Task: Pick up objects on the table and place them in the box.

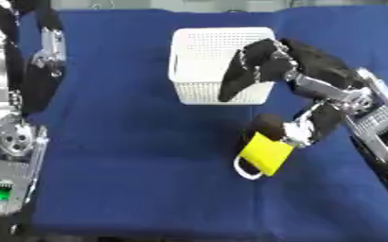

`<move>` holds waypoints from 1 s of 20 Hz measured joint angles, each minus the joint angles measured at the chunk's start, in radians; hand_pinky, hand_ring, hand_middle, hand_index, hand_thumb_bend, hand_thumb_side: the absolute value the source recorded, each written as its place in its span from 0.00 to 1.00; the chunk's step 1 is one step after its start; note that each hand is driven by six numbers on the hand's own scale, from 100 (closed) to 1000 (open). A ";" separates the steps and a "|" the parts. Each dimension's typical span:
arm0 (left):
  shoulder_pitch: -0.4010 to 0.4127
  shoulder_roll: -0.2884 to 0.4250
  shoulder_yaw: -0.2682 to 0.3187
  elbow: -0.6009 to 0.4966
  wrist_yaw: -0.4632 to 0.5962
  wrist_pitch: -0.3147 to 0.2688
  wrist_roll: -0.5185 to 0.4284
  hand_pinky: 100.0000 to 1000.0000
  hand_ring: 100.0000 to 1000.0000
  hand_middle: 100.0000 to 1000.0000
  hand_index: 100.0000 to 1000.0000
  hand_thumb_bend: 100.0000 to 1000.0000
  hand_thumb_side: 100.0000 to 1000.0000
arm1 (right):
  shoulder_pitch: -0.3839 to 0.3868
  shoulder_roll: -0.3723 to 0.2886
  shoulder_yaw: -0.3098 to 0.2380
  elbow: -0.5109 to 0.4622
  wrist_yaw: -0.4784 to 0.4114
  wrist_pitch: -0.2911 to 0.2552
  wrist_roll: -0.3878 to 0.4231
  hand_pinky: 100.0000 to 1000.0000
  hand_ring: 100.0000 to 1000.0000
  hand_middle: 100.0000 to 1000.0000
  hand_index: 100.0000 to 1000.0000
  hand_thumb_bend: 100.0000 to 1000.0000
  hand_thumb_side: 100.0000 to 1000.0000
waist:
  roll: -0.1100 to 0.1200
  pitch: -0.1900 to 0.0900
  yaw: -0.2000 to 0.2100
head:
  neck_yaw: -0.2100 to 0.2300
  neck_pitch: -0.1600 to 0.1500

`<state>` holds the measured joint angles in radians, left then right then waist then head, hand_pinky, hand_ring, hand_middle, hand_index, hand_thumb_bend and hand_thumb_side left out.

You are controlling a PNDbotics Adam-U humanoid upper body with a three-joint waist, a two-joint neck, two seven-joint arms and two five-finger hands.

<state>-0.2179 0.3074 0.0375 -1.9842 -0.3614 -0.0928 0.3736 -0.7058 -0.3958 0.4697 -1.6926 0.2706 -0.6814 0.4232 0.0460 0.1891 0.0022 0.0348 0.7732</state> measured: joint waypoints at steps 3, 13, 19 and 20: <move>0.000 0.000 0.000 0.000 0.000 0.000 0.000 0.89 0.72 0.75 0.80 0.00 0.67 | 0.000 0.000 0.004 0.012 0.013 -0.004 -0.004 0.55 0.50 0.56 0.71 0.15 0.91 | 0.000 0.000 0.000 | 0.000 0.000; -0.004 0.000 0.000 0.000 0.000 0.000 0.000 0.89 0.72 0.75 0.81 0.00 0.67 | 0.000 0.003 0.007 0.063 0.059 -0.021 -0.020 0.55 0.50 0.56 0.71 0.15 0.92 | 0.001 0.001 0.000 | -0.004 0.000; -0.004 0.000 0.000 0.000 0.000 -0.001 0.000 0.89 0.72 0.75 0.81 0.00 0.67 | 0.000 0.010 0.006 0.101 0.100 -0.038 -0.038 0.56 0.50 0.55 0.71 0.15 0.94 | 0.002 0.003 0.000 | -0.009 0.000; -0.004 0.000 0.000 0.000 0.000 -0.001 0.000 0.89 0.72 0.75 0.81 0.00 0.67 | 0.000 0.010 0.007 0.107 0.106 -0.041 -0.041 0.56 0.50 0.55 0.71 0.15 0.94 | 0.003 0.004 0.000 | -0.009 0.000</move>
<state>-0.2217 0.3071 0.0375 -1.9842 -0.3610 -0.0933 0.3739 -0.7060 -0.3855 0.4763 -1.5859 0.3767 -0.7221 0.3825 0.0487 0.1929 0.0026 0.0256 0.7732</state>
